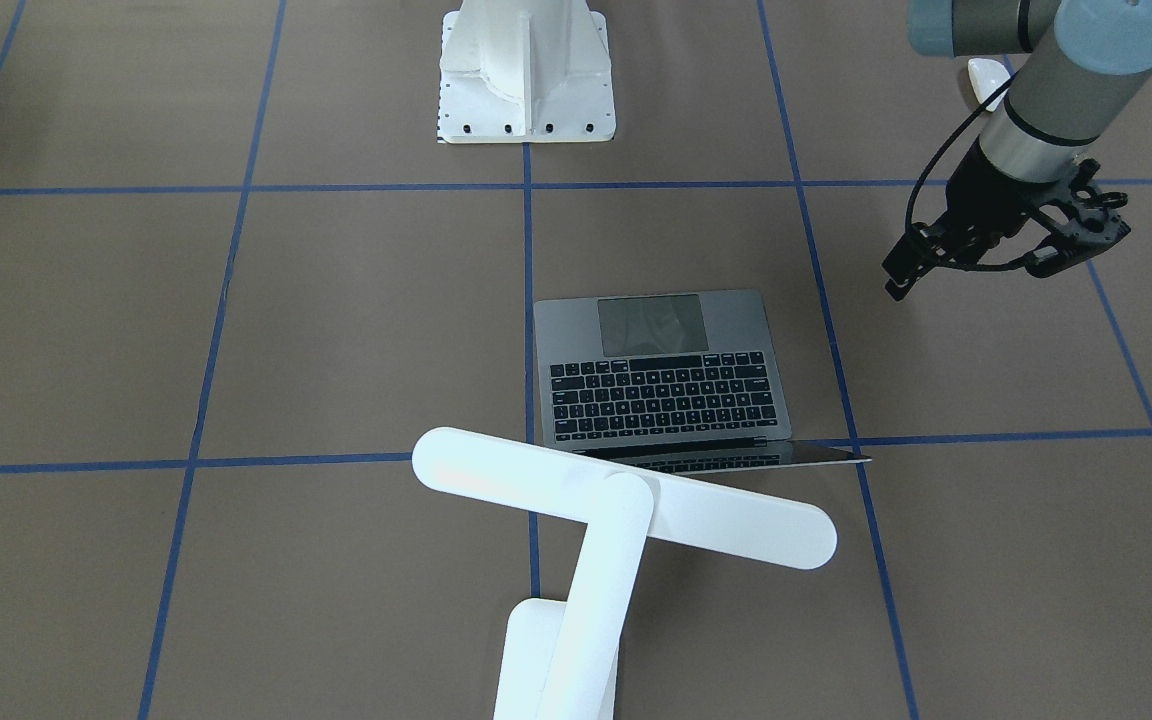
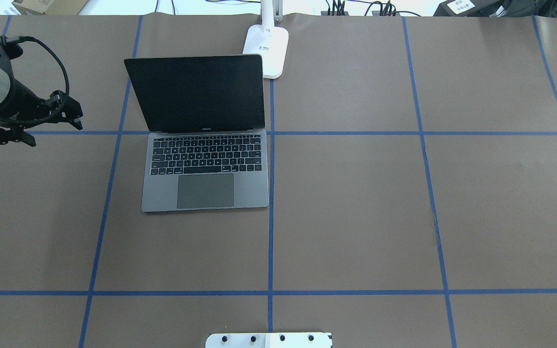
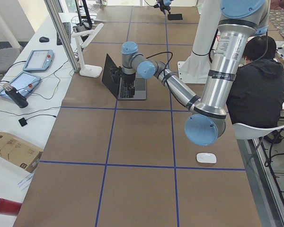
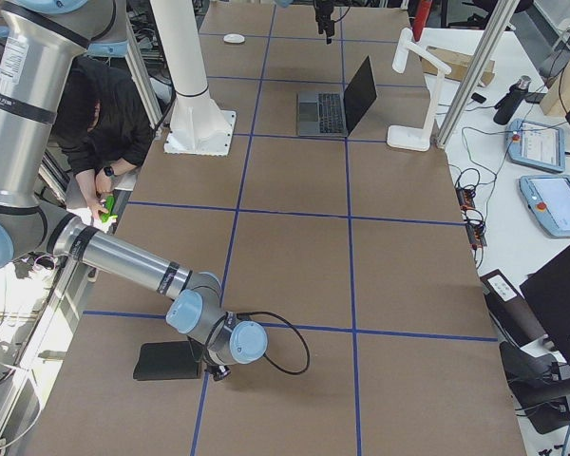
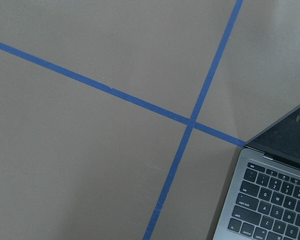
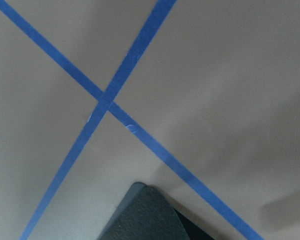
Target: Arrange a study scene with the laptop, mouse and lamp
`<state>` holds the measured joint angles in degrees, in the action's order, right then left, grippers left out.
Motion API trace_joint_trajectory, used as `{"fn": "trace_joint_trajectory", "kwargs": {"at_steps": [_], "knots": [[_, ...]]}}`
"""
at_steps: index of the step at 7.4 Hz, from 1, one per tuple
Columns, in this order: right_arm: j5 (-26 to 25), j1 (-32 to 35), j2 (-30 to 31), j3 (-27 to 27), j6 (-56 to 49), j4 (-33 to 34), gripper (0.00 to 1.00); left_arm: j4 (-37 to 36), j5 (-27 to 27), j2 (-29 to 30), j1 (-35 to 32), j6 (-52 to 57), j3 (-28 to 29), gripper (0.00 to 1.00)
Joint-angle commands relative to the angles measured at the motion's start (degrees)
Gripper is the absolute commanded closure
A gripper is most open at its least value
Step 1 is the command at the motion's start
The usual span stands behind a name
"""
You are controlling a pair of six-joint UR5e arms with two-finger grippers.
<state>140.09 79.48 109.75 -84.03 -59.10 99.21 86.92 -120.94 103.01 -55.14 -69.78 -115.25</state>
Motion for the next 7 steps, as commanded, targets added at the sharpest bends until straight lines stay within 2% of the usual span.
{"fn": "trace_joint_trajectory", "kwargs": {"at_steps": [1,7], "knots": [[1.05,-0.21,0.20,0.10,-0.40,0.02,0.00,0.00,0.00,0.00,0.03,-0.09,-0.06,0.00],[2.38,-1.08,1.08,0.62,-0.40,0.02,0.00,0.00,0.44,0.00,0.12,-0.09,-0.06,0.00]]}}
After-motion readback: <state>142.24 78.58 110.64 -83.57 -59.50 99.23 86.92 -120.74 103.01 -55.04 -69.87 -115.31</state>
